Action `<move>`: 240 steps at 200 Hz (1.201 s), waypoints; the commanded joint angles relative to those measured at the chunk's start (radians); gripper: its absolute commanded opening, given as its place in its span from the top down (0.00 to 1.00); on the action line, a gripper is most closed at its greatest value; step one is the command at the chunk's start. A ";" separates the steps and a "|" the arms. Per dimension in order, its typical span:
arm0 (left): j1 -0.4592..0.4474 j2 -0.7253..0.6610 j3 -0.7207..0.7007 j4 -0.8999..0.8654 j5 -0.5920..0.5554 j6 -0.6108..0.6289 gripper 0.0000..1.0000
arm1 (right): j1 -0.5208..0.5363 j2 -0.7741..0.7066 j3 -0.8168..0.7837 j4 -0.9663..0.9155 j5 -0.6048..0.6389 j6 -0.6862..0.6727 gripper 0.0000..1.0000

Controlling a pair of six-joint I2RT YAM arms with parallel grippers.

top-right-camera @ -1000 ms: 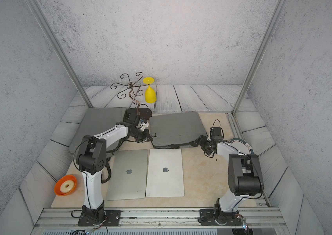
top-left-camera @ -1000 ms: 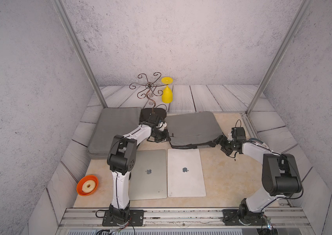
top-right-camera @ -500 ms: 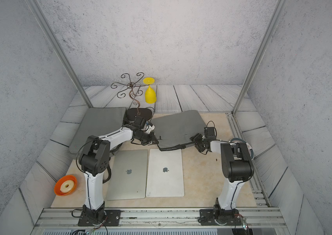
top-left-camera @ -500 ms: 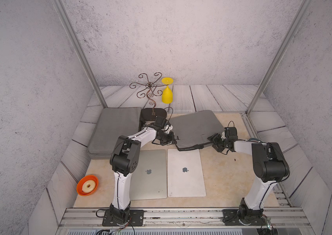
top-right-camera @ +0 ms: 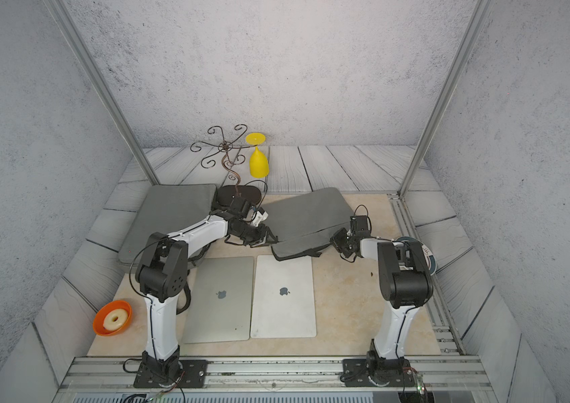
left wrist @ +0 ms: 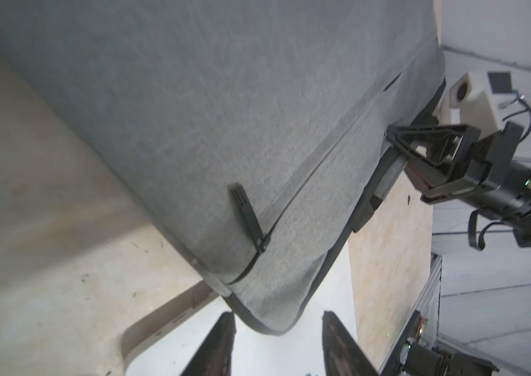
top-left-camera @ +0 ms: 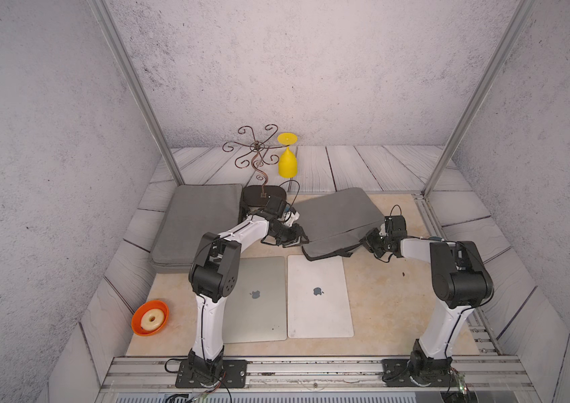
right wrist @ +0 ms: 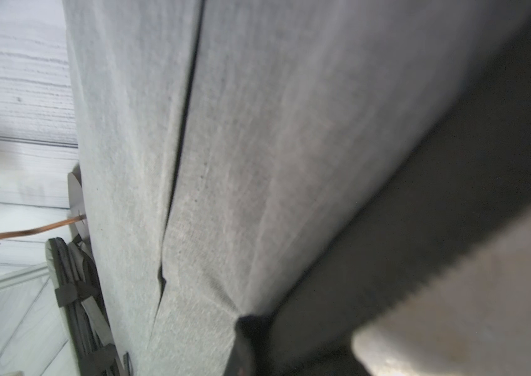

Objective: Open the zippered laptop bag and take out the laptop
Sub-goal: Adjust the zippered laptop bag at the center of the board.

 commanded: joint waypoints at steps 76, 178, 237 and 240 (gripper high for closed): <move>0.082 0.218 0.316 -0.082 -0.222 0.026 0.45 | -0.033 -0.046 -0.024 -0.070 -0.007 -0.095 0.98; 0.077 0.301 0.337 0.056 -0.232 -0.102 0.45 | -0.049 -0.057 -0.037 -0.087 -0.018 -0.121 0.99; 0.067 0.337 0.373 0.058 -0.192 -0.129 0.69 | -0.060 -0.064 -0.023 -0.099 -0.029 -0.138 0.99; 0.066 0.339 0.374 0.058 -0.189 -0.129 0.72 | -0.060 -0.067 -0.021 -0.100 -0.029 -0.140 0.99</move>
